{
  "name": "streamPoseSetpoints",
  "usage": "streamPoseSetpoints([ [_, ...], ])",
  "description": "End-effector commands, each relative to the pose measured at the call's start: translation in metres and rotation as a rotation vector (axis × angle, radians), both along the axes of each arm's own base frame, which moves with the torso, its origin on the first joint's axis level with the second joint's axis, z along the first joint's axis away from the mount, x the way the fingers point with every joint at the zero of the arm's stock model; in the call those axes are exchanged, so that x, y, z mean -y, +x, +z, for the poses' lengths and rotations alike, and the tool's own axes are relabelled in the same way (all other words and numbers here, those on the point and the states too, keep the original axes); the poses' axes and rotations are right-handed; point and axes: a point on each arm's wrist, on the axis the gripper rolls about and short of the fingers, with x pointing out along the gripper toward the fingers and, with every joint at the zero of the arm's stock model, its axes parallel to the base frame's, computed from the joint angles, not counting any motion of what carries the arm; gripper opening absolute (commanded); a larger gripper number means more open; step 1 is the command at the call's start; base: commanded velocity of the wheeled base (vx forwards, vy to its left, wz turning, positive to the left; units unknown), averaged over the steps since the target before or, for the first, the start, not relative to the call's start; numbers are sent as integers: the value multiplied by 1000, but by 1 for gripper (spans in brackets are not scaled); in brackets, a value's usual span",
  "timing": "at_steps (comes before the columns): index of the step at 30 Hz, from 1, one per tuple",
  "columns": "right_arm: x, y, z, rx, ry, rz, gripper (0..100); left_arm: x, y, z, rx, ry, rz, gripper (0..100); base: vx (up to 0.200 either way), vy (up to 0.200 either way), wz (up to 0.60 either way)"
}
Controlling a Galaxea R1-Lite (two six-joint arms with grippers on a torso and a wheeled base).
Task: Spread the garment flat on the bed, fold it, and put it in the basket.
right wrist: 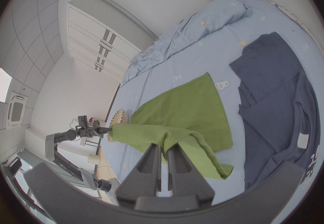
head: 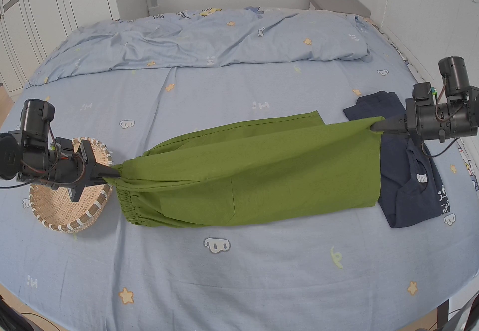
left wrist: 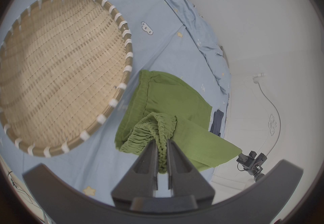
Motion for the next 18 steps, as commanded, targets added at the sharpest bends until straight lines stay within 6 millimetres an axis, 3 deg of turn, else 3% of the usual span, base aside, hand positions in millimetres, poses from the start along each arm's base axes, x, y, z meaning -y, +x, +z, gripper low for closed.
streamPoseSetpoints([
  [1,-3,45,-9,-5,-7,-21,0,-3,43,-17,-70,-10,5,0,0,0,0],
  [12,-10,83,5,124,-6,-19,0,-27,50,-8,-29,-29,48,0,0,0,0],
  [18,-17,100,4,149,-15,-25,0,-30,52,-5,-11,-27,54,0,0,0,0],
])
